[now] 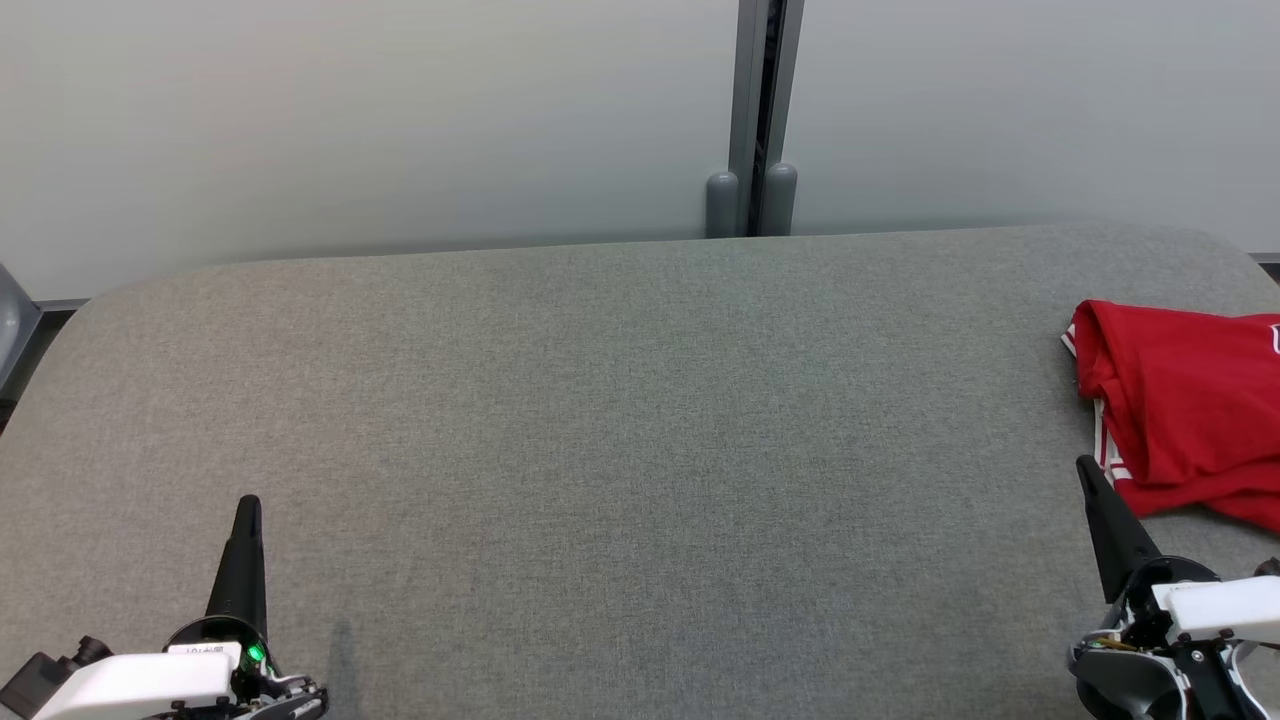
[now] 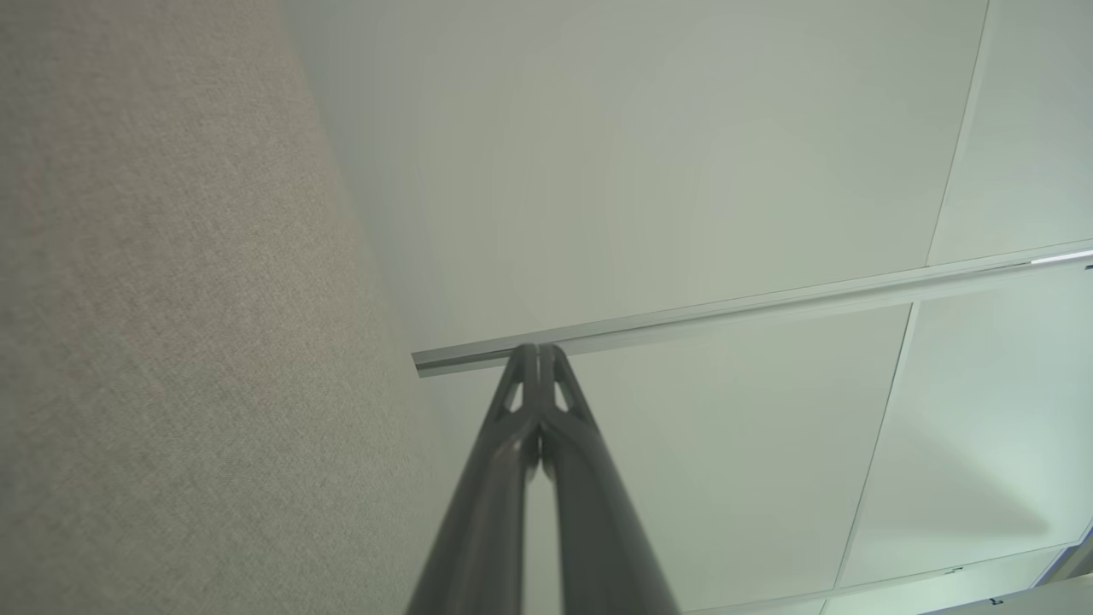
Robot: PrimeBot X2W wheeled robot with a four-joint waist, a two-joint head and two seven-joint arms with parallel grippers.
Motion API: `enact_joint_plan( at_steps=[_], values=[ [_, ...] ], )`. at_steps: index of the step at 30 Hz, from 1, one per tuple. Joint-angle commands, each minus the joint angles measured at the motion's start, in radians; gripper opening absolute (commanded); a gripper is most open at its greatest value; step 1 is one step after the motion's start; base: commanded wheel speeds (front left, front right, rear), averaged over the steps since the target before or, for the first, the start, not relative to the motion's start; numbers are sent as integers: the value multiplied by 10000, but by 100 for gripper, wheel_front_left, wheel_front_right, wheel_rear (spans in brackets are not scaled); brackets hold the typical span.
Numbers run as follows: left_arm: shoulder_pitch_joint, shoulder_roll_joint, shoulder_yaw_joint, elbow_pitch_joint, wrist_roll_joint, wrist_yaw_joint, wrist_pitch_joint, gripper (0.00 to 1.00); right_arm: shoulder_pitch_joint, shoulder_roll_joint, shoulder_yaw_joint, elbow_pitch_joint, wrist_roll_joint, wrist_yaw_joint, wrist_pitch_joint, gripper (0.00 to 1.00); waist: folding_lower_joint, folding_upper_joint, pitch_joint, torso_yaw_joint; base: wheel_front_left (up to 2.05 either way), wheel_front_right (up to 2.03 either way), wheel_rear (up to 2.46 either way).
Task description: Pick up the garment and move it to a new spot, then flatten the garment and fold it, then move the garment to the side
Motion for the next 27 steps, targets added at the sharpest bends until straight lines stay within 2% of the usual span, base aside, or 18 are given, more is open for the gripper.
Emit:
enact_joint_plan(
  at_steps=[1,12,27],
  values=[
    [-175,-20,94,-9,-204,-85,39,0,-171,-25,-53,28,248,7,57,0,0,-1,-1,4,0,0,0],
    [-278,-101,250,52,-906,-217,205,0,-290,-7,-59,238,1037,7,154,0,0,-1,-7,30,0,0,0],
    [-282,-121,269,49,-863,-207,214,0,-288,-11,-56,218,993,7,148,0,0,-1,-7,31,0,0,0]
  ],
)
